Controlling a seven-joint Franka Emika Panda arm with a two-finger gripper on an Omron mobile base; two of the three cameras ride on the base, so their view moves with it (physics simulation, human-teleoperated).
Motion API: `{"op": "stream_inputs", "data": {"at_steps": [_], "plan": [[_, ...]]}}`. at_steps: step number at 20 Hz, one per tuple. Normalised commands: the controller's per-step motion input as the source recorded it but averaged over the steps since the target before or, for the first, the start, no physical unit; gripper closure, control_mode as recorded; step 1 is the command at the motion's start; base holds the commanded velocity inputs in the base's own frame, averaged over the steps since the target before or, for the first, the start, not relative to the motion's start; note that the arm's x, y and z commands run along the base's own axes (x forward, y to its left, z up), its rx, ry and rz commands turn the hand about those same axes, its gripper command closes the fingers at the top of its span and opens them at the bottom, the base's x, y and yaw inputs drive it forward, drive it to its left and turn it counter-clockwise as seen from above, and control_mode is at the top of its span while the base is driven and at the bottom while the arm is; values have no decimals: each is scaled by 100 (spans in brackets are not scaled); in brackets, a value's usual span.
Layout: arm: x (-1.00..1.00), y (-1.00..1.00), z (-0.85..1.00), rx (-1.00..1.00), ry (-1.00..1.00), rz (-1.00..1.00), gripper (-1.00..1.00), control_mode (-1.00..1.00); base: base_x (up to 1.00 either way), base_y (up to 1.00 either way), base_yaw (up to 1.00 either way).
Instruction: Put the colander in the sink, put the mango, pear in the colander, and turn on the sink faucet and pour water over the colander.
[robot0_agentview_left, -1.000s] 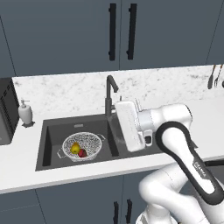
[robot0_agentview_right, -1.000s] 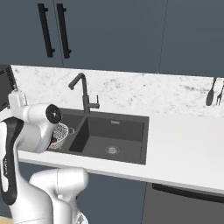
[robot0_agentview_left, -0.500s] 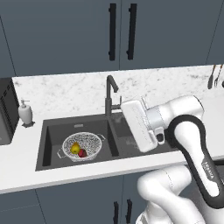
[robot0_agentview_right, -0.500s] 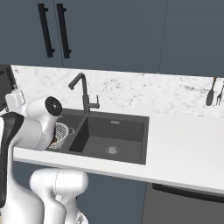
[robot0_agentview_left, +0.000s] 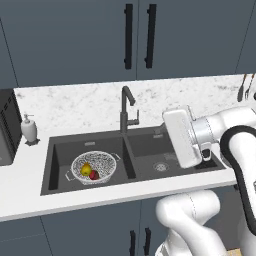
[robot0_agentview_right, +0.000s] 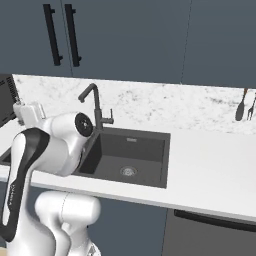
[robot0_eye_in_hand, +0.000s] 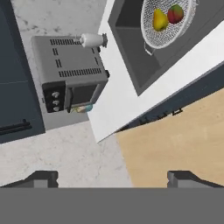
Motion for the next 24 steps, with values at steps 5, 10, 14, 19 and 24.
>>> {"op": "stream_inputs", "data": {"at_steps": [5, 10, 14, 19, 24], "plan": [[35, -18, -5, 2, -27, 0, -100, -100, 0, 0, 0], [40, -37, -2, 3, -4, 6, -100, -100, 0, 0, 0], [28, -48, -5, 7, 0, 7, -100, -100, 0, 0, 0], [54, -27, -12, 16, 3, 0, -100, -100, 0, 0, 0], [74, -1, -23, 8, 0, 0, -100, -100, 0, 0, 0]]}}
